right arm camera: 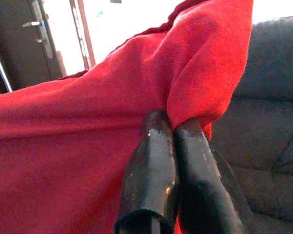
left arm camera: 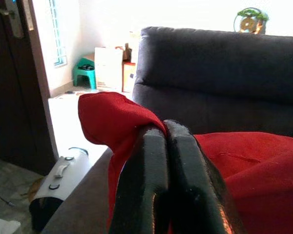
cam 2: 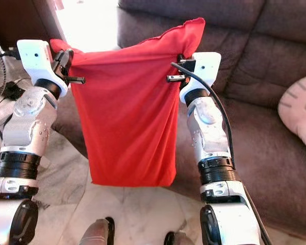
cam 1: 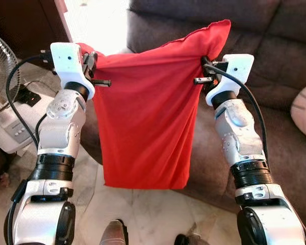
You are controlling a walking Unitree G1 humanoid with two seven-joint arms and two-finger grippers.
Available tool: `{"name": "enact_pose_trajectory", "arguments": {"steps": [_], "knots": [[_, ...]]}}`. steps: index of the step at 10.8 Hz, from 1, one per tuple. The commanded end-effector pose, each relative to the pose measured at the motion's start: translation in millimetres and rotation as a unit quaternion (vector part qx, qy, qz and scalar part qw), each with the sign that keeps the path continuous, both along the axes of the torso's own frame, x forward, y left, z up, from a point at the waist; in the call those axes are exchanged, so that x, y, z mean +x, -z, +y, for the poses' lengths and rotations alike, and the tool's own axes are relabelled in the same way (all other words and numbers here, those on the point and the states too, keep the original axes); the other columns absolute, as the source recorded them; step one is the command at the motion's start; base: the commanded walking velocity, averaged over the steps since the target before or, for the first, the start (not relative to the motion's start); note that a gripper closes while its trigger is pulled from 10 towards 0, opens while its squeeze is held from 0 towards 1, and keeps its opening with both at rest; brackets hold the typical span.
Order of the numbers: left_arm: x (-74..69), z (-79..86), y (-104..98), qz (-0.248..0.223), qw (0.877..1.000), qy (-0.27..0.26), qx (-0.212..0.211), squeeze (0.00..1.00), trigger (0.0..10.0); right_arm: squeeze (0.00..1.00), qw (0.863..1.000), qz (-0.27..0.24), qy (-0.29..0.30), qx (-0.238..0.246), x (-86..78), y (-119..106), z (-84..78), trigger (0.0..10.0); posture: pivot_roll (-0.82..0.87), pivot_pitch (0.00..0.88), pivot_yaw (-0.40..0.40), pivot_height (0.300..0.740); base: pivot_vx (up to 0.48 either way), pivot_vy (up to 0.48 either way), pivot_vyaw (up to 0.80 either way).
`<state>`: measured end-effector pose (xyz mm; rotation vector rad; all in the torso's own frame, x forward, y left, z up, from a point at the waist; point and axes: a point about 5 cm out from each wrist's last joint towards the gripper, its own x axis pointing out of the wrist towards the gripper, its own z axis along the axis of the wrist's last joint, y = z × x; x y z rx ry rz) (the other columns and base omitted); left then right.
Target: Move the pillow to the sofa from floor
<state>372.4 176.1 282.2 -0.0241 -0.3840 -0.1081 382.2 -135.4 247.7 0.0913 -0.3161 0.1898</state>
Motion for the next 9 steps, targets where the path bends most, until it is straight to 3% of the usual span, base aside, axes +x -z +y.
{"name": "enact_pose_trajectory", "arguments": {"steps": [1, 5, 9], "knots": [[-7.2, 14.7, -30, -0.070, 0.997, -0.029, 0.000, 0.00, 10.0, 0.00, 0.999, -0.036, 0.010, 0.009, -1.1, -17, -3.3, 10.0, 0.13, 0.161, -0.009, 0.703, 0.345, 0.000, 0.00], [-7.1, 15.0, -28, -0.069, 0.997, -0.031, -0.002, 0.00, 10.0, 0.00, 0.999, -0.033, 0.007, 0.009, -0.7, -14, -2.5, 10.0, 0.13, 0.161, -0.009, 0.703, 0.347, 0.000, -0.10], [-7.5, 16.3, -40, -0.087, 0.996, -0.032, 0.004, 0.00, 10.0, 0.00, 0.999, -0.032, 0.002, 0.017, -1.3, -13, -0.5, 10.0, 0.13, 0.153, -0.006, 0.703, 0.345, 0.000, 0.00]]}}
